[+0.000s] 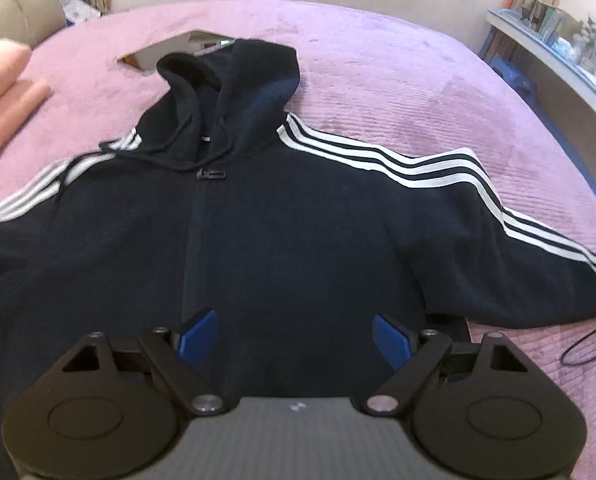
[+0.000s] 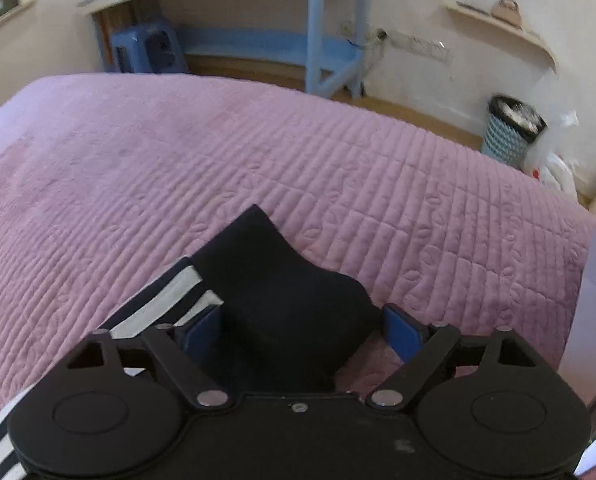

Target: Fold large clothes

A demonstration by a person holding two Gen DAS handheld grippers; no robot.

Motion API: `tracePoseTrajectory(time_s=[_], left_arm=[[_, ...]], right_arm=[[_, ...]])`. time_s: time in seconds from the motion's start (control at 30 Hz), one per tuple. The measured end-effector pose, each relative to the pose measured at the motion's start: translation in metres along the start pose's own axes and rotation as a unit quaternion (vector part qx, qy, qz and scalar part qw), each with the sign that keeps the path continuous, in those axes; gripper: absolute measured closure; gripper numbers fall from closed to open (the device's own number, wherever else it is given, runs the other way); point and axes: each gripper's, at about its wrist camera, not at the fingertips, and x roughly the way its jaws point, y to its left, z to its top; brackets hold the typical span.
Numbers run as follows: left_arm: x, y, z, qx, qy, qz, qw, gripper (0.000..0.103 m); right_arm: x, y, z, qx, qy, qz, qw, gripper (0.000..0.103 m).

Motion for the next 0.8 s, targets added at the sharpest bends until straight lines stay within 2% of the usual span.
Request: tracePoseTrajectory(time_s=[0.03, 0.07, 0.1, 0.17, 0.27, 0.37, 0.43, 0.57, 0.7, 0.77, 0.8], left_arm=[[0.001, 0.003, -0.001, -0.004, 0.003, -0.005, 1.0, 0.017], [0.003, 0.006, -0.001, -0.007, 0.004, -0.008, 0.9999, 0.017], [0.003, 0.01, -0.002, -0.008, 0.004, -0.011, 0.9999, 0.017], [0.002, 0.017, -0.002, -0.009, -0.002, -0.014, 0.9999, 0.017], [0.0, 0.029, 0.0, -0.012, -0.011, -0.02, 0.9997, 0.017], [-0.009, 0.045, 0.006, -0.011, -0.024, -0.018, 0.9995, 0.018], [-0.017, 0.059, 0.008, -0.008, -0.034, -0.009, 0.9993, 0.018], [-0.033, 0.094, 0.013, -0.009, -0.051, -0.004, 0.9987, 0.019], [-0.041, 0.135, 0.013, -0.031, -0.063, 0.003, 0.9975, 0.019], [-0.04, 0.156, 0.011, -0.047, -0.065, 0.003, 0.9968, 0.02], [-0.039, 0.165, 0.011, -0.053, -0.065, 0.004, 0.9965, 0.02]], right_arm=[[-0.005, 0.002, -0.003, -0.007, -0.006, 0.024, 1.0, 0.059], [-0.012, 0.005, -0.005, -0.016, -0.012, 0.038, 0.999, 0.074], [-0.022, 0.013, -0.009, -0.033, -0.026, 0.03, 0.999, 0.079], [-0.051, 0.025, -0.018, -0.059, -0.059, 0.052, 0.995, 0.084], [-0.107, 0.051, -0.04, -0.125, -0.116, 0.081, 0.982, 0.086], [-0.182, 0.082, -0.079, -0.186, -0.161, 0.143, 0.959, 0.086], [-0.223, 0.102, -0.106, -0.207, -0.172, 0.185, 0.945, 0.086], [-0.291, 0.153, -0.171, -0.249, -0.149, 0.284, 0.914, 0.086], [-0.337, 0.213, -0.243, -0.285, -0.098, 0.374, 0.877, 0.085], [-0.348, 0.239, -0.278, -0.31, -0.066, 0.41, 0.855, 0.074], [-0.353, 0.252, -0.294, -0.33, -0.038, 0.428, 0.841, 0.061]])
